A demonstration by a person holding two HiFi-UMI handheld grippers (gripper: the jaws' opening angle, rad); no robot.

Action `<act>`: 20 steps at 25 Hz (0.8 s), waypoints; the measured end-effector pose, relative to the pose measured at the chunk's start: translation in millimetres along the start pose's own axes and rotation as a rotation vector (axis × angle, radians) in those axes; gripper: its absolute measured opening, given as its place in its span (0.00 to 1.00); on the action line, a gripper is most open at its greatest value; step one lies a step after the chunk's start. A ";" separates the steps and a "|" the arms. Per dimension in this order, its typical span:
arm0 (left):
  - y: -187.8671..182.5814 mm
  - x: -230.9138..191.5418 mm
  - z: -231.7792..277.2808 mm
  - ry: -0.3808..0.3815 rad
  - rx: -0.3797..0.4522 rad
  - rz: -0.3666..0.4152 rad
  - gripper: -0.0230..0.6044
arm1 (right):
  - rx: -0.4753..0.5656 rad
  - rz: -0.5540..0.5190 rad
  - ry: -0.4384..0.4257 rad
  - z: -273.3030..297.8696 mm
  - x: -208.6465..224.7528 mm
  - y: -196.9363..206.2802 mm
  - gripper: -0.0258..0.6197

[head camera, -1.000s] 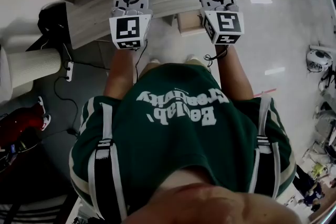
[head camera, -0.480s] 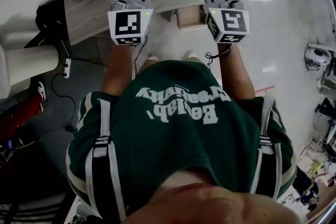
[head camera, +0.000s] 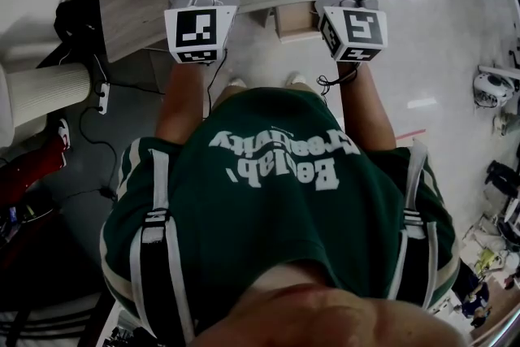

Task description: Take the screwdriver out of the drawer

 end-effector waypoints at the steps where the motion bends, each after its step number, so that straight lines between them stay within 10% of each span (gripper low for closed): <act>1: -0.9 0.2 -0.9 -0.003 -0.002 -0.001 0.06 | 0.001 0.002 -0.001 -1.3 0.2 -1.2 0.17; 20: -6.7 3.9 -11.9 -0.007 -0.008 0.012 0.06 | 0.039 -0.021 0.024 -15.8 -4.9 -7.9 0.17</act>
Point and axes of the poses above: the fingertips, and each gripper's own axes: z forward along the fingers, x to its right, y out of its underside, the point moved 9 cm from there along -z, backward along the fingers, and after that the axes turned 14 degrees about z, right-handed, at the moved point
